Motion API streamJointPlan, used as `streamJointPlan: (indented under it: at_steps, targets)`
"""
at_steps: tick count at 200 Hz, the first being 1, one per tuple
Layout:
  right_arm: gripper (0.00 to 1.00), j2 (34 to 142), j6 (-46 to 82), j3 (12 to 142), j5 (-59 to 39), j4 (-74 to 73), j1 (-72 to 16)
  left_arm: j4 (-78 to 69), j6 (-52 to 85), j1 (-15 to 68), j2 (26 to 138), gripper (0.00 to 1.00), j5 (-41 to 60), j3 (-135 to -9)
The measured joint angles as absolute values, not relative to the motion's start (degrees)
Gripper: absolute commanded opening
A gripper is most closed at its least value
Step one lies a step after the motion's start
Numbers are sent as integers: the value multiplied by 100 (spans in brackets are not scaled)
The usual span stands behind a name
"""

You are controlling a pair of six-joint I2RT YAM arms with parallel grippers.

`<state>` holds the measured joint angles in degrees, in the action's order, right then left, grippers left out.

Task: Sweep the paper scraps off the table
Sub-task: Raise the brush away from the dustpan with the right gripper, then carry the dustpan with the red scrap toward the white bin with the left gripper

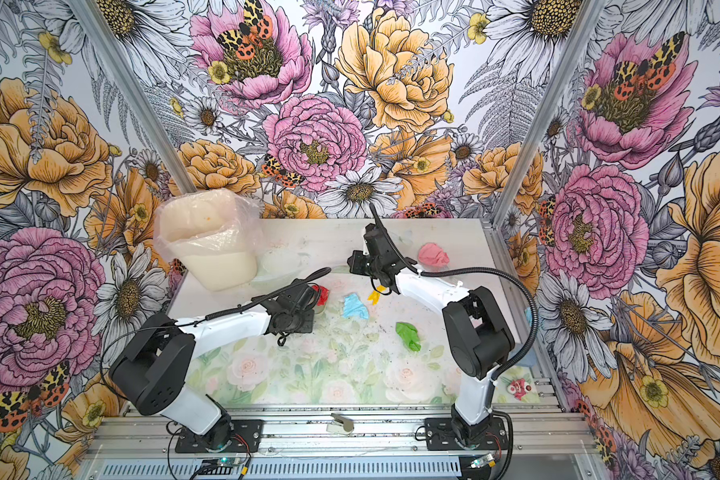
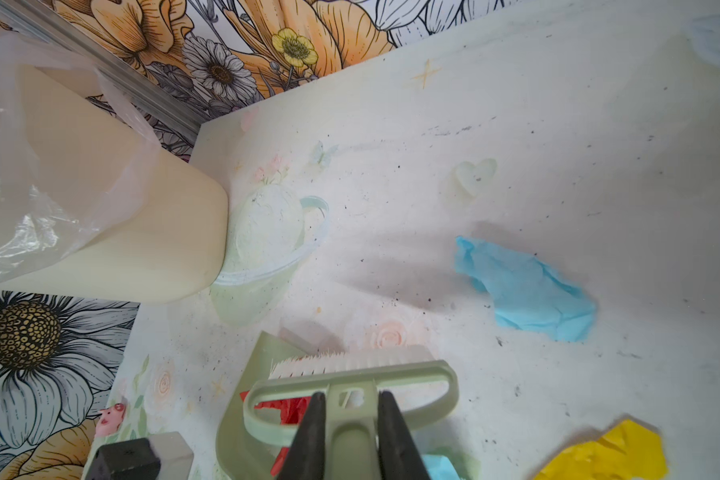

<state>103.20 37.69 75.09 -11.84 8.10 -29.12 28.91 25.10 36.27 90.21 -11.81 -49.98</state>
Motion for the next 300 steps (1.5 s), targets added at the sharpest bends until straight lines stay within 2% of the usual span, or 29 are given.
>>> streamJointPlan:
  at_steps: [96,159,249,300]
  targets:
    - [0,10121,3634,7594,-1424,816,-2705,2897,2510,3627,8925,0,-1201,-4993]
    - [0,9662,3548,7564,-1420,832,-2427,3114,2512,3627,8246,0,-1284,-5022]
    - [0,9155,3415,7210,-1372,836,-2285,4007,2508,3531,7046,0,-1474,-5743]
    - [0,9107,3345,7035,-1367,836,-2244,4580,2399,3240,6775,0,-1570,-6453]
